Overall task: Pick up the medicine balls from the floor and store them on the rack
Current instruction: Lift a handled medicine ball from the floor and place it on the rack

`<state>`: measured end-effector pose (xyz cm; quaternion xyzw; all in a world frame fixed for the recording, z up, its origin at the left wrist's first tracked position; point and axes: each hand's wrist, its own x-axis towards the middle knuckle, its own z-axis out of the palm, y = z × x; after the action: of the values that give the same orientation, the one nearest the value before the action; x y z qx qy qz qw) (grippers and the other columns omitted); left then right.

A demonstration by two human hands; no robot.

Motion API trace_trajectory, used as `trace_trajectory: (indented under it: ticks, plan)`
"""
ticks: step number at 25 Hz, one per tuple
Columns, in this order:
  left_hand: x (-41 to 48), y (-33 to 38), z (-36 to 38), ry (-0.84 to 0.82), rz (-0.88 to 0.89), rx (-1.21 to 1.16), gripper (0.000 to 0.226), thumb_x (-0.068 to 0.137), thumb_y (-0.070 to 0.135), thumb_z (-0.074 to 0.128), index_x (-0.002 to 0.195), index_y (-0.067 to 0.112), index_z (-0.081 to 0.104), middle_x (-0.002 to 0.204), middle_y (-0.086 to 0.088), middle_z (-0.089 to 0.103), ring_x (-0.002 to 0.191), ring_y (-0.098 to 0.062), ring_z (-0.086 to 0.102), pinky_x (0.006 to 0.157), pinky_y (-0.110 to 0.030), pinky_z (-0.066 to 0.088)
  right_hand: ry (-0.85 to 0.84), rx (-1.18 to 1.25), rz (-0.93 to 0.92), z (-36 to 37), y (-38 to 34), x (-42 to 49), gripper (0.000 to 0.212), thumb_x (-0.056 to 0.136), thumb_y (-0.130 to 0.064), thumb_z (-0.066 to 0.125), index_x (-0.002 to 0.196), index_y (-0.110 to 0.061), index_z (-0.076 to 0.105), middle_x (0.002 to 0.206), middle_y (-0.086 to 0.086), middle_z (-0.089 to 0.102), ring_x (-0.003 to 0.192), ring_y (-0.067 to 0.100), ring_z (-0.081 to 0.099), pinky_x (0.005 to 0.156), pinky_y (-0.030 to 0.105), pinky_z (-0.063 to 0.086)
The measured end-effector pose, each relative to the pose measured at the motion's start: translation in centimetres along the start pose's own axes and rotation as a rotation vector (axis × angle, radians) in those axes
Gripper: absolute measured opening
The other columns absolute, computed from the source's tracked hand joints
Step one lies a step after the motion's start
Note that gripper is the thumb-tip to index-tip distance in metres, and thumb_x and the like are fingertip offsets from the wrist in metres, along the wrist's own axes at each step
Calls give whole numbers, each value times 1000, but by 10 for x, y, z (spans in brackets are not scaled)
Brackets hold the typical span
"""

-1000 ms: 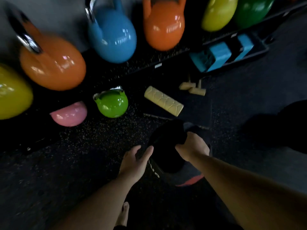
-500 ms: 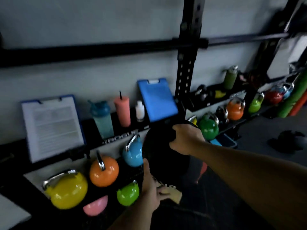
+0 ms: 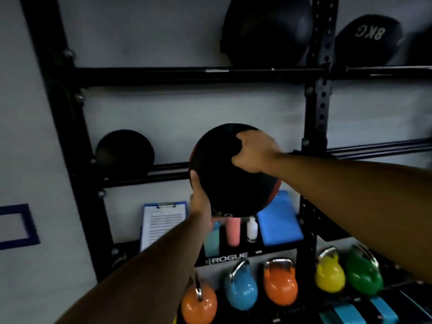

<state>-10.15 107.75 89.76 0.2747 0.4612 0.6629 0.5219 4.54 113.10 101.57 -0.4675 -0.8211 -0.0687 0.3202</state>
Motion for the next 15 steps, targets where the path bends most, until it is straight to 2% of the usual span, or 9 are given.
trace_trajectory:
  ticks: [1, 3, 6, 8, 11, 13, 15]
  plan:
    - [7, 23, -4, 16, 23, 0, 134, 49, 108, 42, 158, 30, 47, 147, -14, 61, 120, -45, 63, 90, -69, 57, 2, 43, -6, -3, -10, 16, 23, 68, -41, 65, 78, -26, 51, 82, -6, 59, 78, 23, 60, 60, 26, 39]
    - [28, 64, -14, 26, 52, -16, 128, 59, 105, 51, 161, 28, 44, 153, -18, 58, 132, -47, 58, 106, -71, 48, 6, 137, -16, -1, -25, 51, 20, 70, -41, 65, 76, -28, 51, 80, -7, 57, 71, 16, 57, 54, 25, 38]
    - [76, 114, -26, 40, 85, -19, 120, 67, 97, 58, 164, 28, 38, 158, -18, 53, 138, -48, 54, 114, -71, 40, 39, 253, -18, 18, -36, 108, 22, 68, -46, 63, 77, -28, 54, 80, -4, 61, 70, 16, 61, 55, 26, 41]
    - [123, 137, -32, 148, 144, -18, 113, 78, 88, 60, 168, 28, 28, 165, -16, 43, 145, -48, 45, 118, -68, 35, 51, 299, -5, 43, -39, 153, 21, 70, -44, 64, 76, -25, 56, 80, -2, 62, 70, 18, 62, 55, 26, 43]
    - [185, 140, -45, 267, 395, 207, 96, 95, 69, 56, 170, 24, 18, 171, -18, 30, 153, -44, 36, 122, -54, 33, 24, 331, 28, 85, -38, 213, 15, 76, -35, 67, 75, -22, 59, 79, 2, 64, 71, 20, 64, 56, 28, 45]
    - [217, 138, -61, 261, 653, 391, 83, 103, 60, 49, 169, 19, 22, 172, -16, 30, 157, -39, 34, 126, -49, 31, 14, 327, 25, 104, -39, 252, 15, 75, -30, 67, 70, -18, 60, 76, 3, 64, 70, 21, 65, 54, 29, 45]
    - [243, 147, -72, 277, 831, 550, 74, 107, 57, 41, 169, 19, 26, 173, -12, 30, 159, -31, 29, 129, -46, 27, -27, 296, 4, 118, -46, 289, 18, 76, -29, 70, 71, -14, 61, 78, 5, 65, 71, 21, 65, 55, 31, 51]
